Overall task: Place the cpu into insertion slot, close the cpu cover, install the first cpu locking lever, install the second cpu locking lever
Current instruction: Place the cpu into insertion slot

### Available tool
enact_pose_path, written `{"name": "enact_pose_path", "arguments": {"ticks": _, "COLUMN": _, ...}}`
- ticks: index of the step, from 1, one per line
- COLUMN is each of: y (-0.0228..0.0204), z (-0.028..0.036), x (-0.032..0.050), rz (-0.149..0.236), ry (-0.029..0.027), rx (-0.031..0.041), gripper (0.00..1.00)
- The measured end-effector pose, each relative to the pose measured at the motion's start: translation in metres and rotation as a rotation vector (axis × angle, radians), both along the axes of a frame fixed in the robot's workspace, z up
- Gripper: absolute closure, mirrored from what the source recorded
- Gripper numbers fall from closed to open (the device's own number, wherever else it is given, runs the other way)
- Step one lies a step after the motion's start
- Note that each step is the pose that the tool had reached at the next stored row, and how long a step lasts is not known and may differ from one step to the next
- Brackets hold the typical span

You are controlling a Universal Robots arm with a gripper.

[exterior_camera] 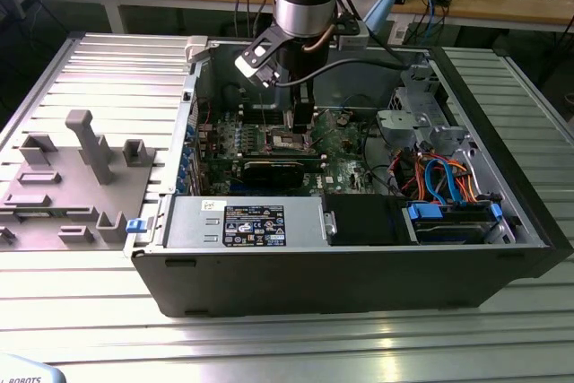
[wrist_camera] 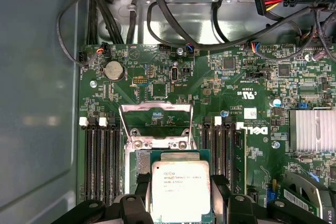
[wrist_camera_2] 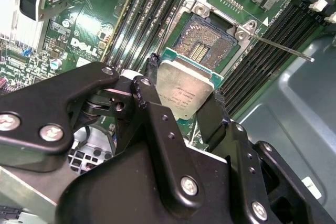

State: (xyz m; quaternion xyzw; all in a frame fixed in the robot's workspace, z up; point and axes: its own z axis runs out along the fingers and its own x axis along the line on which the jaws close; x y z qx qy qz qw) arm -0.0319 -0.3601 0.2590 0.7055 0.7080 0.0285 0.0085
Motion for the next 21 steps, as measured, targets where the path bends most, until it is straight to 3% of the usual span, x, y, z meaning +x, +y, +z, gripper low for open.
{"name": "enact_pose_path", "arguments": {"ticks": 21, "y": 0.0000, "z": -0.0027, "x": 0.0000, "rz": 0.000, "ry": 0.0000, "rx": 0.0000, "gripper": 0.46}}
